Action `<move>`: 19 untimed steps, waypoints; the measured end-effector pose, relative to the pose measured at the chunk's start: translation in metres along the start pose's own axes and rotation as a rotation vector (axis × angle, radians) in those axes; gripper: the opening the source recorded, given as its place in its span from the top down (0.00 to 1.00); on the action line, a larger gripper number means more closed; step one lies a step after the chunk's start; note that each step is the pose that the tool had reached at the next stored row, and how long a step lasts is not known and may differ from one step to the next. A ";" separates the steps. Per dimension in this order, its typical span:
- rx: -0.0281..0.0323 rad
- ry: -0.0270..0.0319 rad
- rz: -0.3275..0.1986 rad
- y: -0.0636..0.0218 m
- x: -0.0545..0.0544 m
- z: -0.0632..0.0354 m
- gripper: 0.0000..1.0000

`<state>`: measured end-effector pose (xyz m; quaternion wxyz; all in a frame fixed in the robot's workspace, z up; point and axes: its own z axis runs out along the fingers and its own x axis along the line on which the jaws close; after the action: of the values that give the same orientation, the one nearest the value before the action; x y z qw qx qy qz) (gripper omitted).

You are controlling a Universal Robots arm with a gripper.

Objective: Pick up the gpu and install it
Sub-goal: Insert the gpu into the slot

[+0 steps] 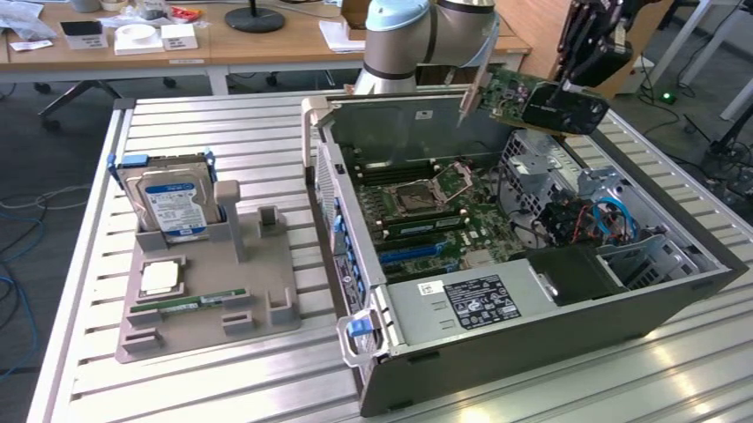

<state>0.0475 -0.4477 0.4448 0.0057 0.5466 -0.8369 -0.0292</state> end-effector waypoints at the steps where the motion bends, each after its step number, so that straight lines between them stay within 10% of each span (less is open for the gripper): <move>1: -0.0004 0.0008 -0.016 0.0000 0.000 0.0001 0.73; 13: -0.0047 0.0117 -0.212 -0.0001 0.000 0.0017 0.73; 19: -0.0049 0.0126 -0.230 -0.0001 0.000 0.0018 0.73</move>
<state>0.0476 -0.4477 0.4430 0.0089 0.6392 -0.7685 -0.0283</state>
